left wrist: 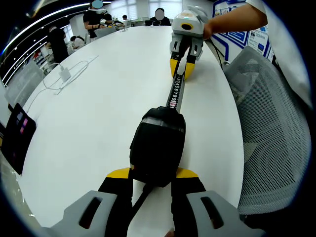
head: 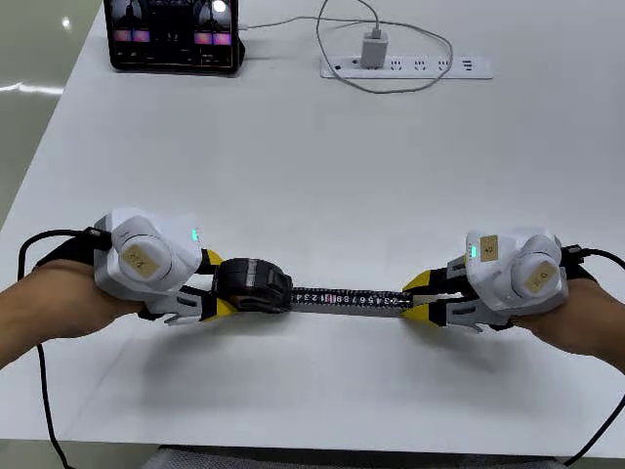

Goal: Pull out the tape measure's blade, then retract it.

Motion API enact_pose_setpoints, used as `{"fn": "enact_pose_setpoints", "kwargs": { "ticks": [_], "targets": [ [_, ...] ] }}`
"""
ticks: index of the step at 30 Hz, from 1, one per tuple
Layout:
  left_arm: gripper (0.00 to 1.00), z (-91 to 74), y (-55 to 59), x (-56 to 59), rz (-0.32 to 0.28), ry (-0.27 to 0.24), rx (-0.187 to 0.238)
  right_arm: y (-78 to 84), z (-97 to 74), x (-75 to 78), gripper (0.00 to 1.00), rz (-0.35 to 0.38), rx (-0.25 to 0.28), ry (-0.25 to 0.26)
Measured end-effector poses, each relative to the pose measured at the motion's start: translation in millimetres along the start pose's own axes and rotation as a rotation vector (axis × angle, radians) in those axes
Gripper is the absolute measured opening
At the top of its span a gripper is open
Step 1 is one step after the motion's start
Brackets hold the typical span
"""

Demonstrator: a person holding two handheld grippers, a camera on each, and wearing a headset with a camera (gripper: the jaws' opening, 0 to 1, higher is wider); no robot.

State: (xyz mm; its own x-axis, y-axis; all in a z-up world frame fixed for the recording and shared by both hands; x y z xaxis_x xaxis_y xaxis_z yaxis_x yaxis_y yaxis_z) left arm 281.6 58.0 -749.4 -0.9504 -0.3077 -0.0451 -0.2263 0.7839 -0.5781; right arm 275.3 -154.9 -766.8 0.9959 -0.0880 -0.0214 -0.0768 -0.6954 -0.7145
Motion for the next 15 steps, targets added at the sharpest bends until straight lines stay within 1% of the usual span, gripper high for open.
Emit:
{"fn": "enact_pose_setpoints", "kwargs": {
  "ticks": [15],
  "targets": [
    [0.24, -1.2, -0.7, 0.2, -0.006, -0.004, -0.001, 6.8, -8.8, 3.5, 0.1, 0.0, -0.013, 0.0]
  ]
}}
Point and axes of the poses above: the centre of the closed fingertips' face, and the gripper's own axes: z roughly forward along the fingers, x roughly to its right, y roughly out of its underside, the point moved 1 cm from there along -z, roughly backward along the fingers, and after that the axes turned 2 degrees about x, right-handed, at the moved point
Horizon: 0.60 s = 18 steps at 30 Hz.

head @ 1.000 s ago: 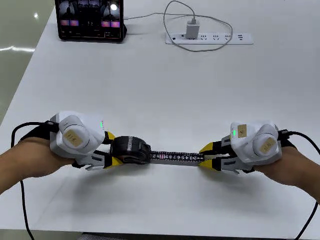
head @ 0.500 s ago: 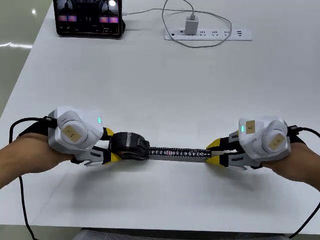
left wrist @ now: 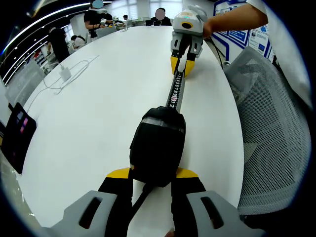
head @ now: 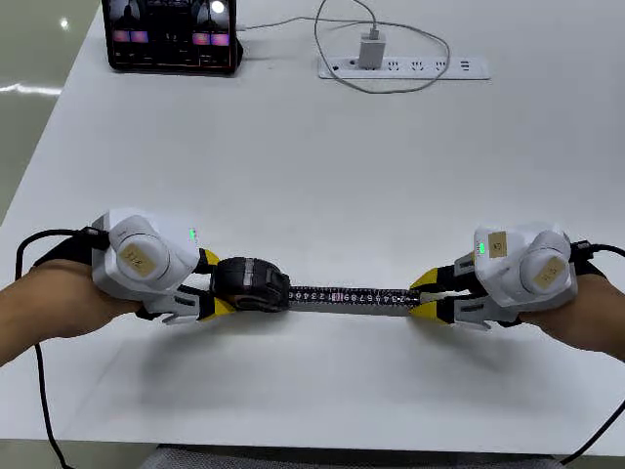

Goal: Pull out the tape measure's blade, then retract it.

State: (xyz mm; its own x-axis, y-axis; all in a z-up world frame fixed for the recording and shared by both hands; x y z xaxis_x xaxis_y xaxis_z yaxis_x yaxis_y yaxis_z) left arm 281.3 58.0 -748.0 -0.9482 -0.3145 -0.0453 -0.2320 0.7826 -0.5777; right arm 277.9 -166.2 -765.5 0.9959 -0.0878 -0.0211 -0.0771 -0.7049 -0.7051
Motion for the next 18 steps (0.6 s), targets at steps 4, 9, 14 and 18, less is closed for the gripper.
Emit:
{"fn": "enact_pose_setpoints", "kwargs": {
  "ticks": [4, 9, 14, 18],
  "targets": [
    [0.24, -0.2, 0.0, -0.1, -0.002, -0.002, 0.001, -1.3, -1.5, 0.1, 0.1, -0.005, -0.003, 0.0],
    [0.24, -0.6, 0.3, -0.2, -0.005, -0.004, 0.002, -0.4, -2.7, 1.5, 0.1, -0.011, -0.009, -0.002],
    [0.24, -0.7, 0.3, -0.3, -0.008, -0.005, 0.003, 0.5, -7.5, 2.7, 0.1, -0.016, -0.019, -0.001],
    [0.24, -0.7, 0.3, -0.4, -0.013, -0.008, 0.007, 3.4, -11.3, 3.6, 0.1, -0.017, -0.028, 0.0]
  ]
}}
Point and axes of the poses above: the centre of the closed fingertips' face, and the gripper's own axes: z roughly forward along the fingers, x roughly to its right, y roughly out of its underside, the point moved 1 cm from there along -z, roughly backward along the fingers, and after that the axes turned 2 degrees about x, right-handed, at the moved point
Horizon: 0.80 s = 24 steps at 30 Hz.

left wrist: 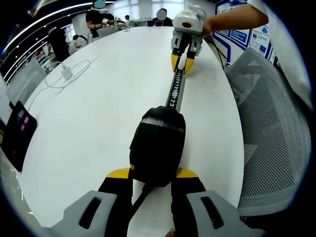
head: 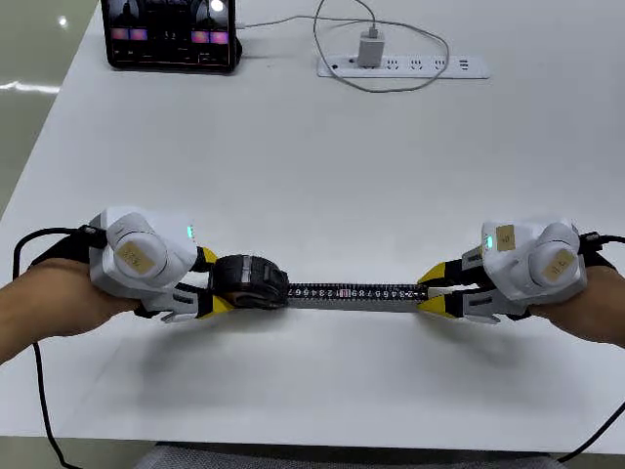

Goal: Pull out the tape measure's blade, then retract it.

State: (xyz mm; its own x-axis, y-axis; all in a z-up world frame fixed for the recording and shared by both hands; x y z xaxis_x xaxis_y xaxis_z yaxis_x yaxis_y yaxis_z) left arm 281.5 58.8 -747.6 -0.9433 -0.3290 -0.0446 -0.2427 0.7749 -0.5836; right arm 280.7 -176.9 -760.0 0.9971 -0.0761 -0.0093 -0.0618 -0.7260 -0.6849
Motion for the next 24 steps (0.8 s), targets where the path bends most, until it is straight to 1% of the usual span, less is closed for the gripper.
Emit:
{"fn": "enact_pose_setpoints", "kwargs": {
  "ticks": [17, 24],
  "targets": [
    [0.24, 0.3, 0.4, -1.1, -0.004, -0.002, 0.001, 17.9, -14.5, 3.7, 0.1, 0.005, -0.038, 0.008],
    [0.24, 0.8, 0.3, -0.8, -0.004, -0.004, 0.0, 25.1, -18.8, 2.2, 0.1, 0.016, -0.049, 0.01]
  ]
}}
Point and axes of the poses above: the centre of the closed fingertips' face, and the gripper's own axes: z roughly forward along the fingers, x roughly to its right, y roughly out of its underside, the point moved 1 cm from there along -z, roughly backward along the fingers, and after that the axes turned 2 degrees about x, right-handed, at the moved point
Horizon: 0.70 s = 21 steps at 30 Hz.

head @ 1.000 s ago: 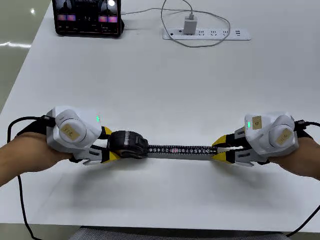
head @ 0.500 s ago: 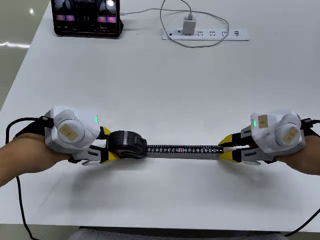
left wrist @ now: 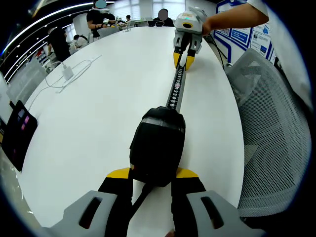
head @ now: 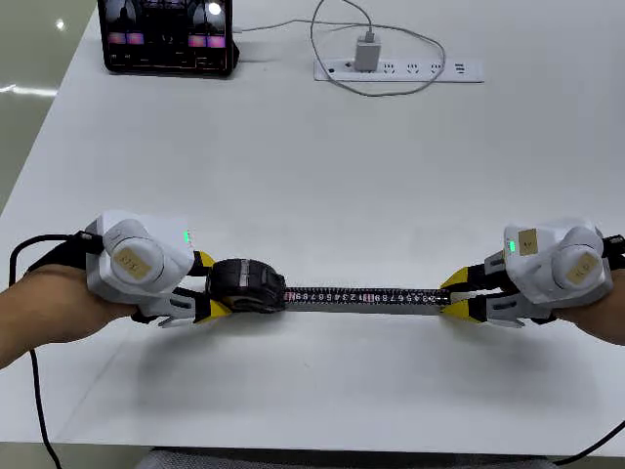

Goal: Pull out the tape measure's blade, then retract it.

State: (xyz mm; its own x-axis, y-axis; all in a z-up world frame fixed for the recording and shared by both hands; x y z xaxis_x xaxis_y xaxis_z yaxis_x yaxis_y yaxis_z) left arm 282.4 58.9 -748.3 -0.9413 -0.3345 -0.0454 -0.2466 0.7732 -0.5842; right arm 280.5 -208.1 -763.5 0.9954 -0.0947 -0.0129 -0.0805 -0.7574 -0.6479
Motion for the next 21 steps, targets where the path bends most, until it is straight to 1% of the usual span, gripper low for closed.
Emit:
{"fn": "enact_pose_setpoints", "kwargs": {
  "ticks": [11, 21],
  "targets": [
    [0.24, 0.2, 0.1, 0.3, 0.0, -0.001, 0.002, 7.1, -4.6, -1.2, 0.1, 0.016, -0.007, 0.002],
    [0.24, 0.0, 0.4, 0.3, 0.001, 0.0, 0.003, 13.5, -10.5, -0.2, 0.1, 0.009, -0.027, 0.006]
  ]
}}
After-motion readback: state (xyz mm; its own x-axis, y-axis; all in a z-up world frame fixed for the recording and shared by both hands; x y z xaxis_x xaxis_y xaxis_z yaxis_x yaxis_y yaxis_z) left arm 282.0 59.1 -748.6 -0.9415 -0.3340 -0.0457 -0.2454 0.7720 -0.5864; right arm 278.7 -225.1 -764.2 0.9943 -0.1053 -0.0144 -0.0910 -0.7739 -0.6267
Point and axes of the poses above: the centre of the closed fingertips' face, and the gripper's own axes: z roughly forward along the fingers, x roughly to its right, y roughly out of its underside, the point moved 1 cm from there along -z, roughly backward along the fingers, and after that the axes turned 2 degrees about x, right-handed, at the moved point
